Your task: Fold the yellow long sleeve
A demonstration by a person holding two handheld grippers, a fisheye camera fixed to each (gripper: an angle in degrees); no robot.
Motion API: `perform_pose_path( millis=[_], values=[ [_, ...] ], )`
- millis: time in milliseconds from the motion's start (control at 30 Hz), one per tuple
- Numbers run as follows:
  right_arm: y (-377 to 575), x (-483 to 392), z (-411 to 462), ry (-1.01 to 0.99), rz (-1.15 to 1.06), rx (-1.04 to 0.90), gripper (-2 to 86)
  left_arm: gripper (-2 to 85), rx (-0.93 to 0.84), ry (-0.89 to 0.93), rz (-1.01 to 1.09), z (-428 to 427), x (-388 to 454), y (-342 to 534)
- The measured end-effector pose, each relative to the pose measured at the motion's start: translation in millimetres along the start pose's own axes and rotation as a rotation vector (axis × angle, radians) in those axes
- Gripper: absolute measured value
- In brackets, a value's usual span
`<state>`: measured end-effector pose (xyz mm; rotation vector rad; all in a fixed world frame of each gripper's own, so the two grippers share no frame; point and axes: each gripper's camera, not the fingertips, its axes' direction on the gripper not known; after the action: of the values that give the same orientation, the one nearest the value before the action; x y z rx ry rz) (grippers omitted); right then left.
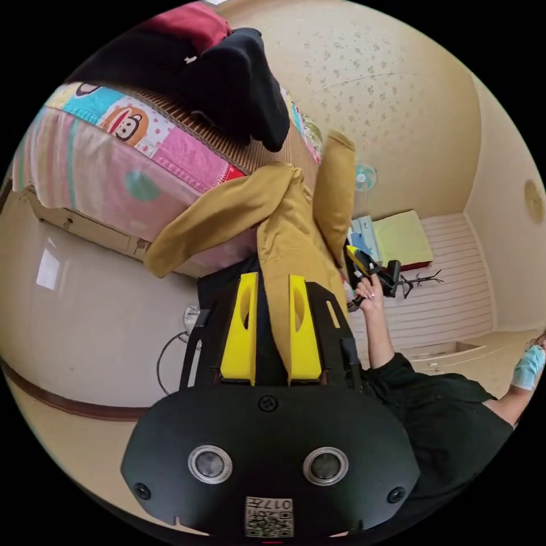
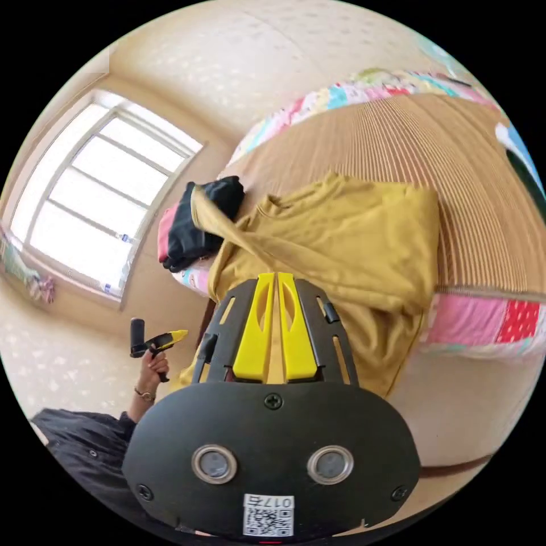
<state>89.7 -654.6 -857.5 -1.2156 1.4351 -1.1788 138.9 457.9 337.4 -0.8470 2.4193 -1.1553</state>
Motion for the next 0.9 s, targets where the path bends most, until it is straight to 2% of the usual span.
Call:
perform_pose_path(
  millis=[67,167,267,300,333,433,500,533,633,733,867,900],
  values=[
    [23,27,41,-0.064,0.128,-0.059,1.0,9.7,-0.075,-0.09,0.005,31,-1,-21],
    [51,33,54,-0.114,0.138,-0.027,0.8,10.6,-0.105,-0.138,0.066,73,17,-51],
    [71,18,61,-0.041,0.066,-0.02,0.7,11.1,-0.154,-0.251,0.143,130,45,-71],
    [75,13,64,-0.027,0.045,-0.021,0.7,11.1,-0.167,-0.348,0.15,155,53,-75],
    [80,4,71,-0.003,0.008,-0.033,0.8,11.1,-0.135,-0.469,0.151,172,62,-75],
    [92,-17,96,0.038,-0.083,-0.081,0.8,10.4,-0.025,-0.657,0.233,205,97,-67],
    [103,-23,115,0.044,-0.108,-0.103,0.8,8.2,-0.052,-0.709,0.235,227,109,-66],
    [111,-22,127,0.037,-0.108,-0.113,0.8,4.5,-0.054,-0.759,0.234,232,114,-64],
    [136,-14,150,0.005,-0.096,-0.122,1.1,1.4,-0.107,-0.771,0.253,223,120,-61],
    [162,-13,164,0.006,-0.124,-0.13,1.8,0.5,-0.199,-0.679,0.276,190,129,-66],
    [186,-53,173,-0.046,-0.326,-0.13,5.4,-0.2,-0.216,-0.572,0.299,130,160,-81],
    [189,-63,176,-0.067,-0.366,-0.132,6.2,-0.3,-0.213,-0.491,0.32,111,175,-89]
  ],
)
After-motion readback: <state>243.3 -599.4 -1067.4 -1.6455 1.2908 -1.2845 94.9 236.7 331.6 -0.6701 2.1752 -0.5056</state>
